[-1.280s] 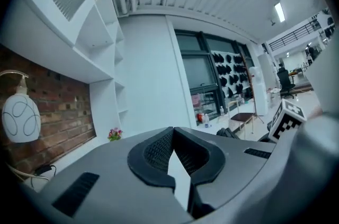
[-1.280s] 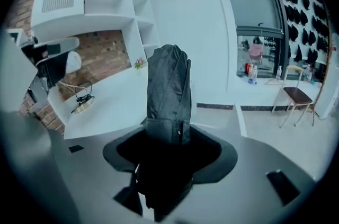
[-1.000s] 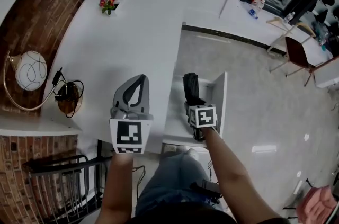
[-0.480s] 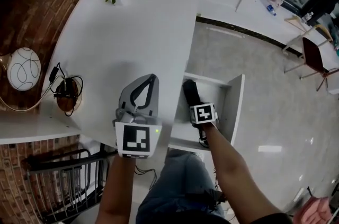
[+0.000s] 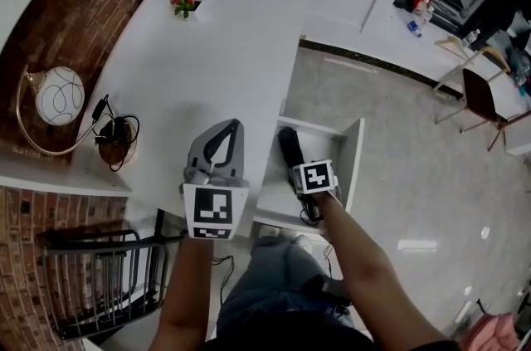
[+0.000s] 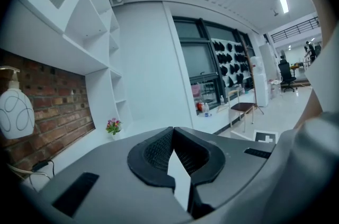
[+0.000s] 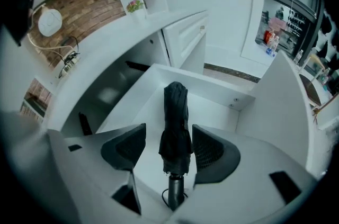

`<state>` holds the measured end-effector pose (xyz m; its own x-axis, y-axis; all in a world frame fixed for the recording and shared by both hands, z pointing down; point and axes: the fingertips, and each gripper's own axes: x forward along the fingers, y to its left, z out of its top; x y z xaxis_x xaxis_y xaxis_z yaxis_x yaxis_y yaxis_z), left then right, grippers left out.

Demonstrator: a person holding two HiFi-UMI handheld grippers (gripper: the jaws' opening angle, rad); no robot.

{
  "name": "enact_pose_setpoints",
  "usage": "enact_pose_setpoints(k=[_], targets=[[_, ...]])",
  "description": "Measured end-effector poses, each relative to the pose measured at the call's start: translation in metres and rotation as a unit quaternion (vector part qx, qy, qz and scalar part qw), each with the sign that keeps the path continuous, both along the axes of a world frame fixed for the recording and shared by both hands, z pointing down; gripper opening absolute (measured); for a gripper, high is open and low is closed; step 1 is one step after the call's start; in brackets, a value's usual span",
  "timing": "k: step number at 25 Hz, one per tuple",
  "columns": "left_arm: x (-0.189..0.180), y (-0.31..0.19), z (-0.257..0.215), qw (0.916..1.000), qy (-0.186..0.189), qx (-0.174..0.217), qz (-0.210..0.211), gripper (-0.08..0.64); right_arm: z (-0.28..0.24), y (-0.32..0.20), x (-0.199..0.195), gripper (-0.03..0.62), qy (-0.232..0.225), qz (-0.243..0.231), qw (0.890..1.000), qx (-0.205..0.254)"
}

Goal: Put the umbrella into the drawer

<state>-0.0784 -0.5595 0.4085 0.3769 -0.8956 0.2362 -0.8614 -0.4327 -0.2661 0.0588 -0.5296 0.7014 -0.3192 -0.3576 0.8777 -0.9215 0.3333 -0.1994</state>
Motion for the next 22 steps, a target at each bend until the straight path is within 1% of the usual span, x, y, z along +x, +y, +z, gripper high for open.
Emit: enact_pose_setpoints(k=[1,2,4,5,9,12,14,15,17,19,22], targets=[[0.002,0.006,-0.007,1.0000,0.001,0.004,-0.003,-0.001,-0.013,0.004,0.007,0.269,0.010,-0.004,1.000,0.006],[0.003,0.012,-0.014,1.0000,0.002,0.007,-0.006,-0.001,-0.025,0.010,0.009,0.267,0.006,-0.008,1.000,0.006],[0.007,0.024,-0.029,0.9998,0.006,0.015,-0.013,-0.002,-0.055,0.024,0.007,0.267,-0.022,-0.011,1.000,0.006],[0.009,0.029,-0.036,0.9996,0.010,0.020,-0.017,0.000,-0.072,0.028,0.007,0.267,-0.037,-0.012,0.999,0.016],[0.013,0.048,-0.057,0.9985,0.024,0.039,-0.029,-0.001,-0.135,0.030,0.024,0.267,-0.061,0.002,0.994,0.087],[0.013,0.058,-0.067,0.9977,0.029,0.049,-0.036,-0.001,-0.170,0.035,0.031,0.255,-0.089,0.005,0.990,0.113],[0.014,0.062,-0.078,0.9968,0.034,0.061,-0.040,-0.002,-0.204,0.039,0.038,0.241,-0.100,-0.002,0.985,0.144],[0.014,0.064,-0.084,0.9962,0.036,0.067,-0.042,-0.001,-0.224,0.041,0.041,0.238,-0.107,-0.009,0.980,0.165],[0.015,0.068,-0.096,0.9949,0.040,0.082,-0.044,-0.001,-0.269,0.047,0.047,0.232,-0.118,-0.024,0.968,0.221],[0.016,0.071,-0.107,0.9935,0.046,0.093,-0.046,-0.001,-0.314,0.053,0.055,0.224,-0.118,-0.030,0.951,0.283],[0.015,0.073,-0.124,0.9915,0.053,0.110,-0.046,0.000,-0.373,0.063,0.069,0.165,-0.109,-0.023,0.925,0.364]])
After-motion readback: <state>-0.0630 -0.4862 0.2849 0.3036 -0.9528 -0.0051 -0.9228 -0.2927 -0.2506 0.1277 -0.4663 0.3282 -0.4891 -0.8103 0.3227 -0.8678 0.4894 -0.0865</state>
